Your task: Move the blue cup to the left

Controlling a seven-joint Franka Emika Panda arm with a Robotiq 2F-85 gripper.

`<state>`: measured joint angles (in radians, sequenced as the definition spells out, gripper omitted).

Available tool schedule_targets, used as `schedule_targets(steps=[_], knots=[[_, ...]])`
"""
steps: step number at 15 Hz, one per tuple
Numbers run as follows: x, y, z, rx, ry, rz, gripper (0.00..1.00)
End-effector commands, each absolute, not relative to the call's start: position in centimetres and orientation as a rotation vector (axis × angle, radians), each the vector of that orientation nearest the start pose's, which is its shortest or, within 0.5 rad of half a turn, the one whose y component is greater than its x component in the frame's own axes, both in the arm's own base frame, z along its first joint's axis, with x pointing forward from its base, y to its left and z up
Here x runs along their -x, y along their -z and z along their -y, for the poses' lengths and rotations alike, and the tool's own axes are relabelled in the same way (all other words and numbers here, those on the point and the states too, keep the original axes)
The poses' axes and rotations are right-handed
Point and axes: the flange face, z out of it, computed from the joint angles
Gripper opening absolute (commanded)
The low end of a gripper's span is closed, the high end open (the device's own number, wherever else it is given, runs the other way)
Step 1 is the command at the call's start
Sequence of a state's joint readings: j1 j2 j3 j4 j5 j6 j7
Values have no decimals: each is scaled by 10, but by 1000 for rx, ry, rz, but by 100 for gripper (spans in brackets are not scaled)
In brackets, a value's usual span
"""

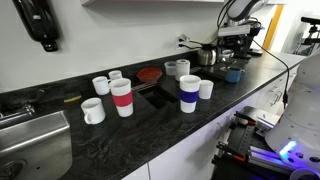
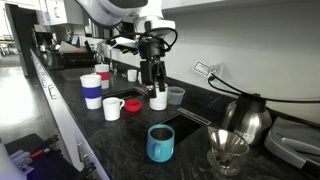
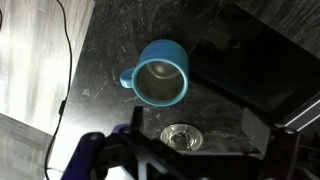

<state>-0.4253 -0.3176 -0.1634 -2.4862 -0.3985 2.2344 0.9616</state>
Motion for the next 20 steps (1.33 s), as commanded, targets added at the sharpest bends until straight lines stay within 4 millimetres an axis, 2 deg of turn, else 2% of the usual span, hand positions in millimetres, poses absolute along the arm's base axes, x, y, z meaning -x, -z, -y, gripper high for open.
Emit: schedule_targets(steps=[1, 7, 8, 16, 20], knots=[[-356, -405, 278, 2548, 244, -2273, 100], [-322, -391, 311, 2214, 106, -2660, 100], [-323, -395, 304, 2281, 148, -2574, 100], [-329, -390, 302, 2258, 117, -2604, 100], [-338, -367, 315, 1969, 10, -2849, 100]])
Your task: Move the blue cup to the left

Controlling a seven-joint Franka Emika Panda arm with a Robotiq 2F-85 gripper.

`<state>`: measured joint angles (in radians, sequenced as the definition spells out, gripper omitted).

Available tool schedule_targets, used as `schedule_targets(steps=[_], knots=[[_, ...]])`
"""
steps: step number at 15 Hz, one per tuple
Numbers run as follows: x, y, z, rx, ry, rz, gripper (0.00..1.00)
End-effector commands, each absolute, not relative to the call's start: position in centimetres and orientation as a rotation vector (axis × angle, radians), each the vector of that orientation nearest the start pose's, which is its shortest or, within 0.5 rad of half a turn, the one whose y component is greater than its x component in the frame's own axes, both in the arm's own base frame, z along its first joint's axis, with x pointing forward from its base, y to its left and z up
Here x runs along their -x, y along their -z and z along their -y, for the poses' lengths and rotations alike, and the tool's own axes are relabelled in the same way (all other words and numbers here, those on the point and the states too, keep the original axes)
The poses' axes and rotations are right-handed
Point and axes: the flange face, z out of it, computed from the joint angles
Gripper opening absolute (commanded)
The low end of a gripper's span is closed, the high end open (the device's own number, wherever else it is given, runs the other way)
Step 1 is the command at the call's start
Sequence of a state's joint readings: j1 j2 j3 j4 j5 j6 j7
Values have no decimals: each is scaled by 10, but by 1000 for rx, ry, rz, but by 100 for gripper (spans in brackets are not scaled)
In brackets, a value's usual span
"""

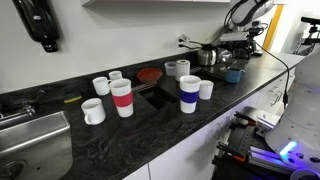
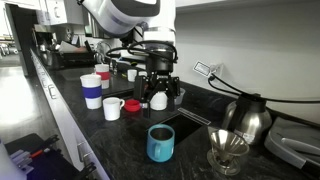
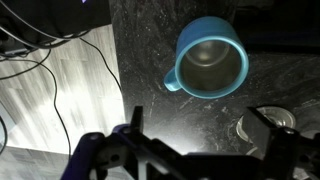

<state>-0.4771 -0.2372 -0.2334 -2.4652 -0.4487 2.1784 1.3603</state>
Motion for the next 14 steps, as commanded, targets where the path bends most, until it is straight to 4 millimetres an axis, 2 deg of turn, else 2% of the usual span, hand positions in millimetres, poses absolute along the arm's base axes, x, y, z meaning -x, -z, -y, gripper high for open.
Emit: schedule_targets(steps=[1, 7, 8, 14], knots=[[-340, -361, 319, 1885, 4, -2903, 100], [-341, -333, 342, 1355, -56, -3166, 100], [-338, -334, 337, 1492, -18, -3104, 100], [-340, -332, 337, 1483, -21, -3109, 100]])
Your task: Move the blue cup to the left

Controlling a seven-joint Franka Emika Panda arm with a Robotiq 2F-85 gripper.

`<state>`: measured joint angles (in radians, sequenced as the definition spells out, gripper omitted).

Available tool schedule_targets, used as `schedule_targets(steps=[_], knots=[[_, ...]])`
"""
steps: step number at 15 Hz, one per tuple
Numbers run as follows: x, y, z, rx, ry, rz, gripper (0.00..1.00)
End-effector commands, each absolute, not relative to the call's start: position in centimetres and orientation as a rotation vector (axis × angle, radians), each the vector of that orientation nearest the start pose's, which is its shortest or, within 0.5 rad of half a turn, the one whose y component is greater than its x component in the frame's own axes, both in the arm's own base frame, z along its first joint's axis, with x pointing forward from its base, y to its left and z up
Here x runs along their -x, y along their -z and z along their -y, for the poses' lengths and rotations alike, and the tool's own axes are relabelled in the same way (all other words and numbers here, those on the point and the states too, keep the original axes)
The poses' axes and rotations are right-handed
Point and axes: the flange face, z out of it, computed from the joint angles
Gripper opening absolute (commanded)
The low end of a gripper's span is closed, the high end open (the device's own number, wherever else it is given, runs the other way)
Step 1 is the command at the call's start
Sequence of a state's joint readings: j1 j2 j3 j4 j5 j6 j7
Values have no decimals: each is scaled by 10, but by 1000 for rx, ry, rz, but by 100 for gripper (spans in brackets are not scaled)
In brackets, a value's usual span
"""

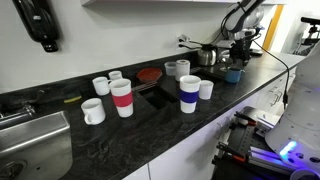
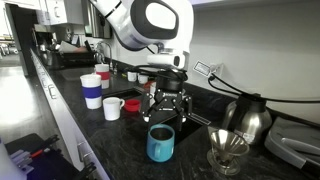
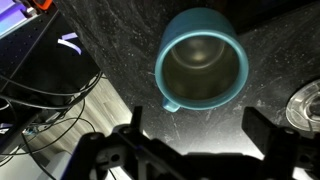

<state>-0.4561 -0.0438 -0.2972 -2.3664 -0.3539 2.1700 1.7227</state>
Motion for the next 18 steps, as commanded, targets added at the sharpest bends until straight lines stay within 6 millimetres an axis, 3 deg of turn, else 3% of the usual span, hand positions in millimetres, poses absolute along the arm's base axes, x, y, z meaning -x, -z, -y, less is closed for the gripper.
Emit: schedule_targets(steps=[1, 11, 18], knots=[[-338, -334, 337, 1456, -36, -3117, 100], [-304, -314, 346, 1321, -168, -3171, 100], [-311, -280, 349, 1300, -150, -3215, 100]])
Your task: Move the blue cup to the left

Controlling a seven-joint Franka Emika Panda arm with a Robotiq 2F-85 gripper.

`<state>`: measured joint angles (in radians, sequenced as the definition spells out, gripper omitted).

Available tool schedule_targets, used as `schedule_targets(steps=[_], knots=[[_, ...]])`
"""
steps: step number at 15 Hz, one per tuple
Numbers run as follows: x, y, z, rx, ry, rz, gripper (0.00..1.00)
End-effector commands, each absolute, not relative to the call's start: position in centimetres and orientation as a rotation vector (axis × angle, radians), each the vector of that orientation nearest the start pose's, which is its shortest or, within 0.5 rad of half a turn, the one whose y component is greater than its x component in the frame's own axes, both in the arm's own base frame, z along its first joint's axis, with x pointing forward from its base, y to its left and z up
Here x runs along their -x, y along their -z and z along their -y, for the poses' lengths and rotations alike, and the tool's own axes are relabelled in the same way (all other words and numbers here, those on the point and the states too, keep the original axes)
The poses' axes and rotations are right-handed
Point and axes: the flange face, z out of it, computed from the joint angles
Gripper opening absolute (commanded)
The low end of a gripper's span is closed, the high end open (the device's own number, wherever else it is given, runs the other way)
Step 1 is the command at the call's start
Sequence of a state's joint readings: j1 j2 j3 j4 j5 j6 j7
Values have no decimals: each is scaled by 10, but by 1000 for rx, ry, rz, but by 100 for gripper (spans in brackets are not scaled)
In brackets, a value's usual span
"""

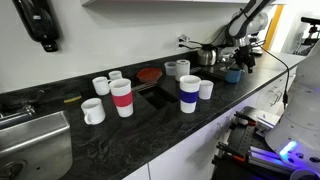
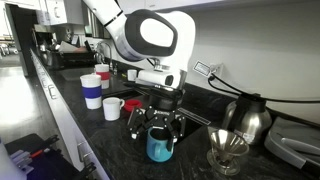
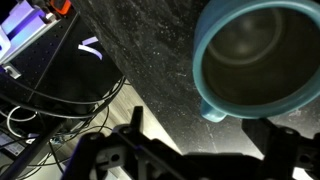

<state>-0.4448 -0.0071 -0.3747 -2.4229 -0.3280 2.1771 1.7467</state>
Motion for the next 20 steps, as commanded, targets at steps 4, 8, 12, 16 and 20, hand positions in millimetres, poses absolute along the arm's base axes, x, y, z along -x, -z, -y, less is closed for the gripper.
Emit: schedule_targets(steps=[4, 8, 12, 16, 20], knots=[[-319, -263, 358, 1247, -107, -3256, 100], [-323, -258, 366, 1219, -86, -3271, 66], [-323, -257, 370, 1209, -85, -3281, 38], [-322, -257, 370, 1208, -91, -3282, 10], [-324, -260, 370, 1216, -81, -3272, 4]])
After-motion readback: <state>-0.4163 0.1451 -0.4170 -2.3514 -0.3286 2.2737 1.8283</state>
